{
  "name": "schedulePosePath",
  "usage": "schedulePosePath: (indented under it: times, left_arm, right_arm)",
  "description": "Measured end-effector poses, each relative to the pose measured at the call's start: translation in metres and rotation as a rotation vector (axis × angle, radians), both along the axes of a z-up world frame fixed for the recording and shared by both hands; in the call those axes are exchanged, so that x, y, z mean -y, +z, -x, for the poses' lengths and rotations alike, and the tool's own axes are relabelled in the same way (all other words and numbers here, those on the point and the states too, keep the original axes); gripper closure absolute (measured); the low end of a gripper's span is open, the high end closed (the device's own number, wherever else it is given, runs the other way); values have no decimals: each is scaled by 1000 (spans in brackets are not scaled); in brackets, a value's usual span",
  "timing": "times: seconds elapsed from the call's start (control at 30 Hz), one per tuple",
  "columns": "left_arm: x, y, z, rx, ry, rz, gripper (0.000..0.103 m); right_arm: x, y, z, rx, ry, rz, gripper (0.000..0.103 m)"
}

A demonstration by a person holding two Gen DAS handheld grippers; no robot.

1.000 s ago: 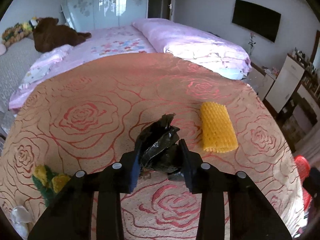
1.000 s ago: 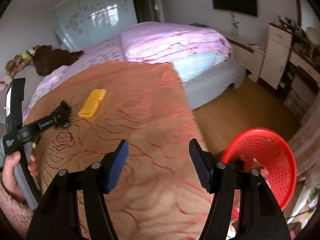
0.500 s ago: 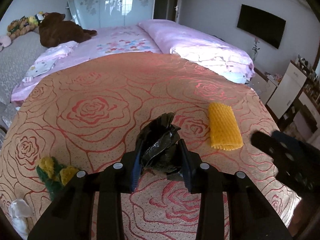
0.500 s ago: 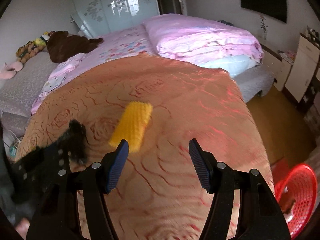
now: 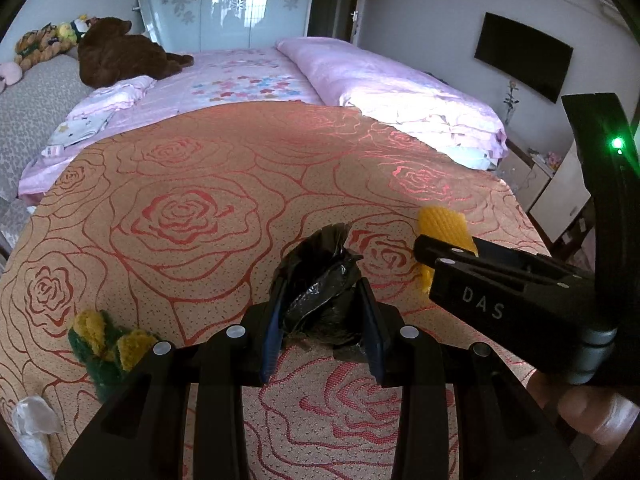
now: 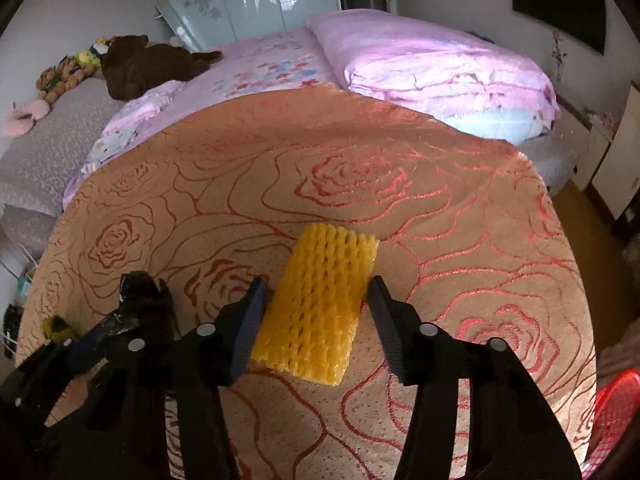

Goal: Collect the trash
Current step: 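Grasp the yellow foam net with the right gripper while the left holds the black bag, then carry the black bag and yellow foam net with both grippers over the red basket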

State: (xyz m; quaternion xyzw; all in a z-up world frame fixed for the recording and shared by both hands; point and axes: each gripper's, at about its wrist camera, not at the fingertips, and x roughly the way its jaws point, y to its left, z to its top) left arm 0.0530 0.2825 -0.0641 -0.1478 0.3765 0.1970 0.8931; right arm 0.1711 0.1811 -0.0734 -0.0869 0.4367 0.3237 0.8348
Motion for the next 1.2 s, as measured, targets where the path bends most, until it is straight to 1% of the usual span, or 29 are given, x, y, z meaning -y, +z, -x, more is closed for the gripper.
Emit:
schedulePosePath:
  times: [0.17,0.23,0.3,0.47,0.7,0.83,1.2]
  left_arm:
    - [0,0,0,1,0,-1,70]
    - [0,0,0,0,0,0,70]
    - [0,0,0,0,0,-2,70]
    - [3,0,1,-4,0,-12,70]
    - [15,1,7,-17,-23,-23,70]
    - [21,3,13,-9,-40,-1,70]
    - [43,10,20,1,-82,-23,70]
  right_arm:
    - [3,0,9,64,2,17,67]
    - [6,2,13,70,-2,15,73]
    - [11,2,15,66,-4,10,76]
    - [34,2,23,34,-28,-12,78]
    - [70,-1,45,25,-67,-32,78]
    - [90,-1,56,-1,-92,-55,78]
    - [123,10,75,20,-128,-89,79]
